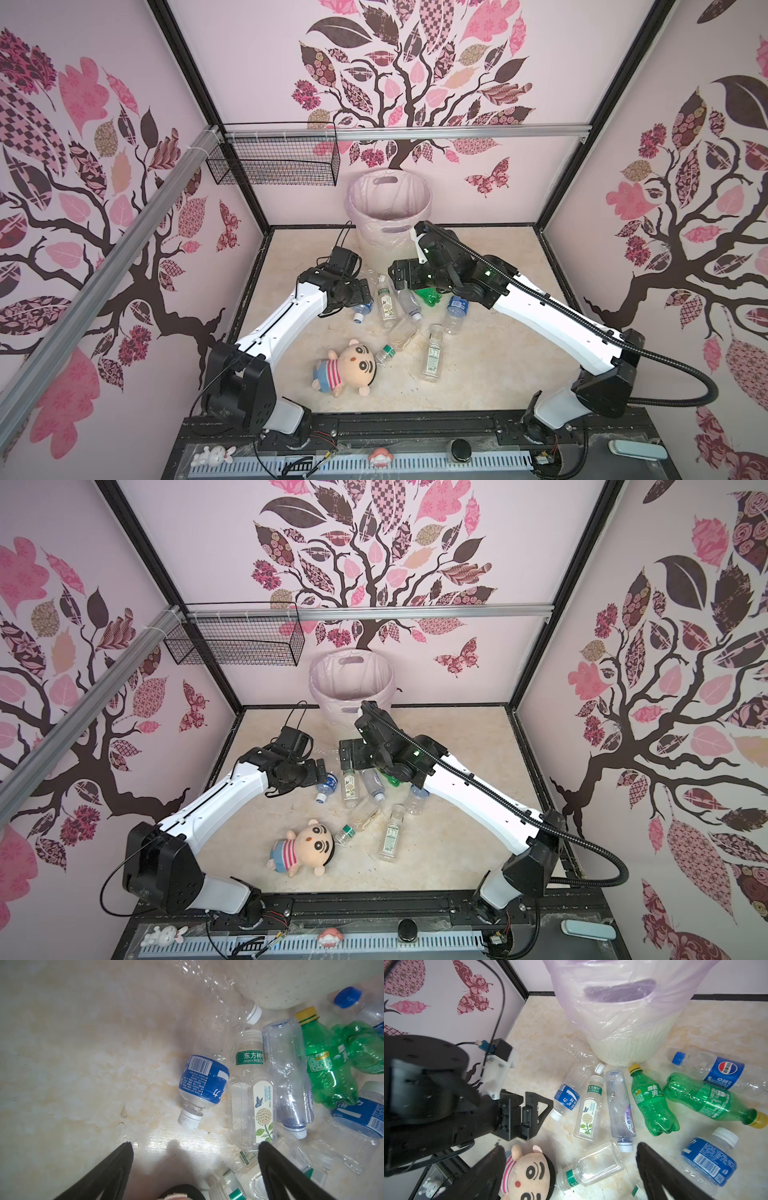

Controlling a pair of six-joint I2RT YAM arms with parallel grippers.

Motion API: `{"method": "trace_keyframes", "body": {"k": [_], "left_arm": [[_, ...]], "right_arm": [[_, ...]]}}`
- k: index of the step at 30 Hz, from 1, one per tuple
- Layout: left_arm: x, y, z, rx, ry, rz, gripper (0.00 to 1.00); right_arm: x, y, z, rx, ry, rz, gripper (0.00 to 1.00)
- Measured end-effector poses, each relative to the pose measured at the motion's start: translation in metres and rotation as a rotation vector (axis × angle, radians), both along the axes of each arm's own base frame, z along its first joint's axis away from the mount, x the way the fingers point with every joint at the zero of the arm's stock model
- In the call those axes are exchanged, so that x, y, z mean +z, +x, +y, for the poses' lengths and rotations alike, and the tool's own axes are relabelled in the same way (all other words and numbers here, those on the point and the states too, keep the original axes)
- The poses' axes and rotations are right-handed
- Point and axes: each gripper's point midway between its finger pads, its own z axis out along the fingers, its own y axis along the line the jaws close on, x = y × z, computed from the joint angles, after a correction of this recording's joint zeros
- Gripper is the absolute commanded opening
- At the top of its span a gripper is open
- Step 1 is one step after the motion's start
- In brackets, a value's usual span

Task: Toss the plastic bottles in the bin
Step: 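Lower both grippers toward the bottles on the table, then close the left gripper on the blue-labelled water bottle's base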

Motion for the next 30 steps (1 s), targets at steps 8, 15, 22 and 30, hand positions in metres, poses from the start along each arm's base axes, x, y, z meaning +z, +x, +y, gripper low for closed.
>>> {"method": "trace_keyframes", "body": {"k": [8, 15, 22, 30], "left_arm": [[-0.049, 0.004, -0.010, -0.065, 0.011, 0.131, 0.97], [-0.075, 0.020, -0.012, -0.085, 0.008, 0.184, 0.96], [-0.078, 0.041, -0.022, -0.112, -0.012, 0.164, 0.89], [-0.086, 0.043, -0.027, -0.119, -0.030, 0.175, 0.78]], "right_arm": [[-0.030, -0.005, -0.007, -0.031, -0.032, 0.059, 1.00], [-0.025, -0.012, -0.021, -0.058, -0.015, 0.053, 1.00], [-0.019, -0.012, -0.028, -0.076, -0.018, 0.028, 1.00], [-0.020, 0.002, -0.043, -0.116, -0.010, 0.044, 1.00]]}}
